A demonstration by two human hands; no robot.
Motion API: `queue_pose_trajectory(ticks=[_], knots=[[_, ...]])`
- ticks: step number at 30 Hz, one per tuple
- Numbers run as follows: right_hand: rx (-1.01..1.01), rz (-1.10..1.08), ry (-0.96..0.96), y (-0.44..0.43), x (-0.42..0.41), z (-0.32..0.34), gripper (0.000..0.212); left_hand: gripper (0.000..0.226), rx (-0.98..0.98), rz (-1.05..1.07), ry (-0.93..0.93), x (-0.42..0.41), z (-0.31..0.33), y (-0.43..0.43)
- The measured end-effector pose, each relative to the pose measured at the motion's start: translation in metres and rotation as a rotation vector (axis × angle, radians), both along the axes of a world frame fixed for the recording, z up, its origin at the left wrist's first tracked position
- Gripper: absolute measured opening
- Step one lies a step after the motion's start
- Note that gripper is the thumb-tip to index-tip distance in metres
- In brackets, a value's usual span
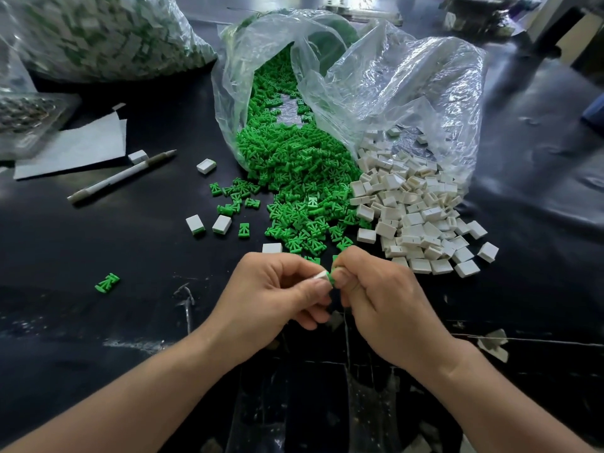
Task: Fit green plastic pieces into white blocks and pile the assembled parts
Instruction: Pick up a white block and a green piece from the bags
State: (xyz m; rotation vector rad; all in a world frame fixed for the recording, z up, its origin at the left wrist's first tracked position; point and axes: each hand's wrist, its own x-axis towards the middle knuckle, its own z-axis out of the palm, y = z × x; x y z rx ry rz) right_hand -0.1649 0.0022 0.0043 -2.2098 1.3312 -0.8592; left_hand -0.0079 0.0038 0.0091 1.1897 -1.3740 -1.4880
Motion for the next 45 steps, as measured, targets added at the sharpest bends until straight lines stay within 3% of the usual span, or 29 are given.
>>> queue_pose_trajectory(ticks=[3, 9, 12, 16, 19, 21, 29, 34, 37, 40, 42, 45], knots=[[-0.036, -0.068, -0.083, 0.002, 0.006, -0.003, 0.019, 0.017, 0.009, 0.051, 0.081, -0.005, 0.002, 0.003], [-0.102, -0.105, -0.175, 0.005, 0.011, -0.008, 0.028, 0.011, 0.048, 0.085, 0.161, -0.007, 0.003, 0.007], [-0.034, -0.098, -0.184, 0.004, 0.010, -0.010, 0.026, 0.010, 0.064, 0.086, 0.134, -0.006, 0.003, 0.004], [0.262, 0.041, 0.041, -0.002, -0.001, -0.002, 0.023, 0.012, 0.075, -0.007, -0.089, 0.001, -0.002, -0.002], [0.269, 0.144, 0.264, -0.004, -0.010, 0.006, 0.023, 0.014, 0.108, -0.089, -0.160, 0.003, -0.004, -0.002], [0.237, 0.174, 0.303, -0.003, -0.010, 0.008, 0.022, 0.012, 0.134, -0.122, -0.141, 0.002, -0.003, -0.001], [0.093, -0.050, -0.060, 0.003, 0.005, -0.001, 0.019, 0.009, 0.120, 0.084, 0.118, -0.008, 0.000, 0.006], [0.124, -0.030, -0.095, 0.002, 0.005, -0.007, 0.023, 0.007, 0.052, 0.026, 0.039, -0.001, 0.001, 0.000], [0.295, 0.019, -0.141, -0.006, -0.006, -0.004, 0.024, 0.014, 0.033, -0.052, 0.002, 0.002, 0.002, -0.004], [0.578, 0.026, -0.461, -0.009, -0.012, 0.001, 0.044, 0.021, -0.005, -0.060, 0.018, 0.002, 0.001, -0.004], [0.796, 0.095, -0.681, -0.009, -0.011, 0.004, 0.046, 0.023, -0.071, -0.027, 0.021, 0.002, -0.002, -0.003], [1.010, 0.192, -0.803, -0.006, -0.004, 0.006, 0.049, 0.022, -0.167, -0.004, 0.030, 0.003, -0.004, -0.005]])
